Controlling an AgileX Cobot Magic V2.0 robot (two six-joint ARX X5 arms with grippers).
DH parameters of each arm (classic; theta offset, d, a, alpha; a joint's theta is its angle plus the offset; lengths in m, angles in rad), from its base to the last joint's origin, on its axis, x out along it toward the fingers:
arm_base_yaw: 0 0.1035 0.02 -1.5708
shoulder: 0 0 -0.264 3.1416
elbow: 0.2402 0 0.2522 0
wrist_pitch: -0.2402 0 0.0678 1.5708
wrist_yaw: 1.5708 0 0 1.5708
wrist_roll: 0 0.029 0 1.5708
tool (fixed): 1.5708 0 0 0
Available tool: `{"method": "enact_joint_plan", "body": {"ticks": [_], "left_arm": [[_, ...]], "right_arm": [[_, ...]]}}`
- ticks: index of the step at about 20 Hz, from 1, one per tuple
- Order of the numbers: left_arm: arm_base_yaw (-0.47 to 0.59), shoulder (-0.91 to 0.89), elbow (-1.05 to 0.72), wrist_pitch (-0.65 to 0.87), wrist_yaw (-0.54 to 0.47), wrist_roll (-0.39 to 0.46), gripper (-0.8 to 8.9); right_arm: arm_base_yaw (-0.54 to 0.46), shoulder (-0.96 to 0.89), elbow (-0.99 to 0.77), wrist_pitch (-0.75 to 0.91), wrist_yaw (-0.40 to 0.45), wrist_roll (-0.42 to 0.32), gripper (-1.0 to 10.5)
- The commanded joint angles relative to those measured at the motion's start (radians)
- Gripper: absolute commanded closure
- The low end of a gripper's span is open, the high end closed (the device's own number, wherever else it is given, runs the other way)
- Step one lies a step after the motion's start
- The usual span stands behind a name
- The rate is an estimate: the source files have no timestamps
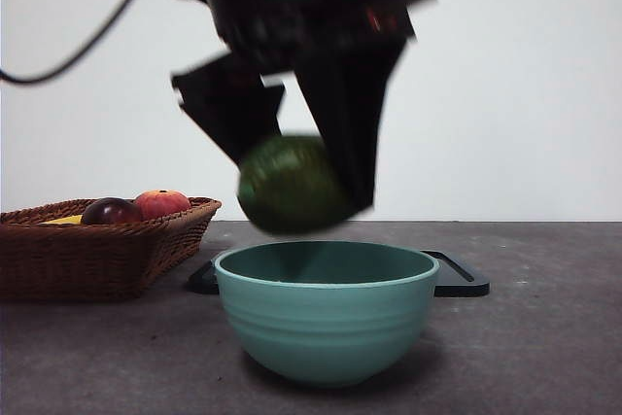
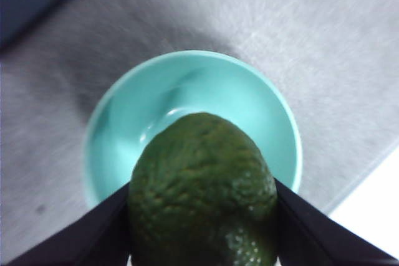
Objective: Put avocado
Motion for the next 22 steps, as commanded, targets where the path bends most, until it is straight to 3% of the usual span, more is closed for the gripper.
{"method": "enact_joint_plan", "body": {"ticks": [1,17,20,22], "left_arm": [[-0.014,0.061,0.022,0.025,0.002,-0.005,6.01],[-0.017,0.200,0.022,0.099,0.002,-0.001,5.88],[-0.017,0.197,0.023,0.101,0.002,-0.001,3.10],[-0.017,0.192,0.024,0.100,0.002,-0.001,3.00]], "right_arm": [[0.004,0.003,0.019,-0.005,-0.003,0.004,4.1],[0.004,0.003,0.019,-0.021,-0.003,0.004,4.1],[0.004,0.003,0.019,-0.021,-0.003,0.004,4.1],[0.004,0.003,0.019,-0.021,-0.003,0.004,4.1]]}}
